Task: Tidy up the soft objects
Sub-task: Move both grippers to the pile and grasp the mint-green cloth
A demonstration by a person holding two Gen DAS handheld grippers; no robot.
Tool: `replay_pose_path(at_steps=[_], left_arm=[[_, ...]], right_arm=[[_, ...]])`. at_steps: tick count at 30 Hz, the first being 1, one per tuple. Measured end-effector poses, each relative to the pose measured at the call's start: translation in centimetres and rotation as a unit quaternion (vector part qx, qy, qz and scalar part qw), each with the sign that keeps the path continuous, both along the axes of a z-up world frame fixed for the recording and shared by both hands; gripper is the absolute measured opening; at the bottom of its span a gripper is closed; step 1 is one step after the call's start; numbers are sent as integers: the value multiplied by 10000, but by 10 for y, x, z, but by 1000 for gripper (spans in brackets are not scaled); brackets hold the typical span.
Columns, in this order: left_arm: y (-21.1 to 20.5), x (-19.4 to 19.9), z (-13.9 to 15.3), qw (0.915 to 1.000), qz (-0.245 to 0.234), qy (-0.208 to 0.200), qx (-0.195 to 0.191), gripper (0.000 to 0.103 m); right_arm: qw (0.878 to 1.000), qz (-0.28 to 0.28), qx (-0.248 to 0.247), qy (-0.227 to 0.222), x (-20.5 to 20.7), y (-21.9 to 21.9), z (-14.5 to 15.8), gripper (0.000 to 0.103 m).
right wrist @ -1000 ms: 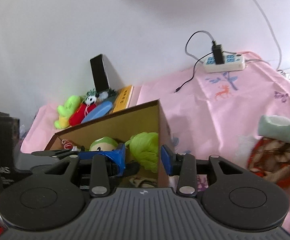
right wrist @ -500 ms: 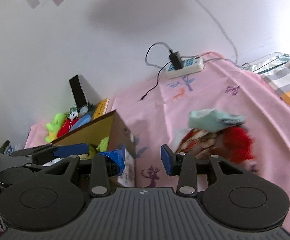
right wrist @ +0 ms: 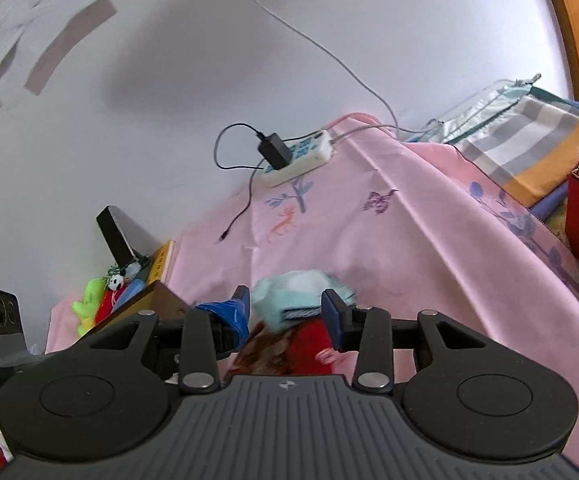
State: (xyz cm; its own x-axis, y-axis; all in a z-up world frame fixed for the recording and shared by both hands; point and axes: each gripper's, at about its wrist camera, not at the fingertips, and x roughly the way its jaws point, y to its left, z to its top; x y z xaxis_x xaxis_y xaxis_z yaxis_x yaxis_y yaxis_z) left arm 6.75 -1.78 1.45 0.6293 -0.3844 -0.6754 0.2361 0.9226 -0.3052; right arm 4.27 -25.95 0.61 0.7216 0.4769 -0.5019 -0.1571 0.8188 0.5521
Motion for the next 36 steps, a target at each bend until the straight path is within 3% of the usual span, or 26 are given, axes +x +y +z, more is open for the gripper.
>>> replay_pose_path(at_steps=[11, 18, 22, 32, 36], left_arm=[[-24, 38, -23, 9986, 358, 383, -104, 79], [-28, 43, -26, 9986, 438, 282, -100, 75], [-27, 43, -25, 9988, 321, 224, -279, 46], [-29, 32, -13, 9984, 218, -169, -498, 26], [-27, 28, -3, 9967, 208, -307, -721, 23]], right_arm=[[9923, 352, 623, 1011, 73, -27, -45, 23], [9874, 764, 582, 1255, 94, -20, -60, 21], [9842, 1034, 602, 1307, 99, -18, -63, 16], [9881, 1343, 143, 739, 87, -8, -45, 1], [9873, 1340, 441, 727, 86, -14, -37, 0]])
